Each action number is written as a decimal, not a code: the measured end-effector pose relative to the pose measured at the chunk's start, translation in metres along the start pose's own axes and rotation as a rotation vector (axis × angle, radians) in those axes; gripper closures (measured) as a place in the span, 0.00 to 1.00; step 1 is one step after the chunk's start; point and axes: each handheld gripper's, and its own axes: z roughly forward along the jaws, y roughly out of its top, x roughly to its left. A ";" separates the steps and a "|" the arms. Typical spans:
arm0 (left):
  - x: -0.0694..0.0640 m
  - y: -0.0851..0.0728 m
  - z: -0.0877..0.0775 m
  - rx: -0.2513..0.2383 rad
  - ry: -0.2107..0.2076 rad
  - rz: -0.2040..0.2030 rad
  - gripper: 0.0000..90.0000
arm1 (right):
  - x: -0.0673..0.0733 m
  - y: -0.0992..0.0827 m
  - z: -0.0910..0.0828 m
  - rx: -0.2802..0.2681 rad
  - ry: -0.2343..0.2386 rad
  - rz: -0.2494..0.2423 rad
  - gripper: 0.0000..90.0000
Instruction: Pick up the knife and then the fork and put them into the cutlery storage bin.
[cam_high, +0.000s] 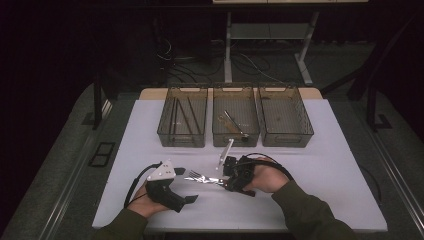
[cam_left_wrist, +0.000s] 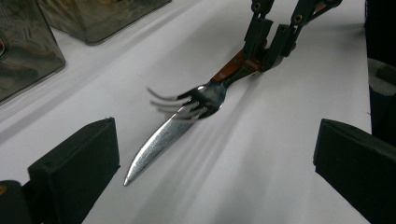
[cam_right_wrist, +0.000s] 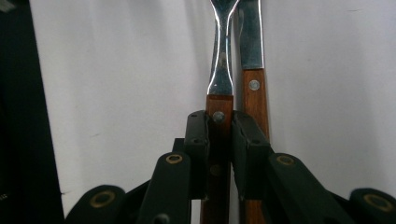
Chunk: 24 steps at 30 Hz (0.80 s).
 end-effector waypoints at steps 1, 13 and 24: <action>0.000 0.000 0.000 0.000 0.000 -0.002 0.00 | -0.001 -0.002 -0.001 -0.012 0.004 0.008 0.86; 0.000 0.000 0.001 0.003 -0.001 -0.003 0.00 | -0.010 -0.026 -0.014 -0.137 0.030 0.069 0.86; 0.001 0.000 -0.001 -0.001 -0.001 -0.008 0.00 | -0.019 -0.046 -0.030 -0.199 0.020 0.137 0.86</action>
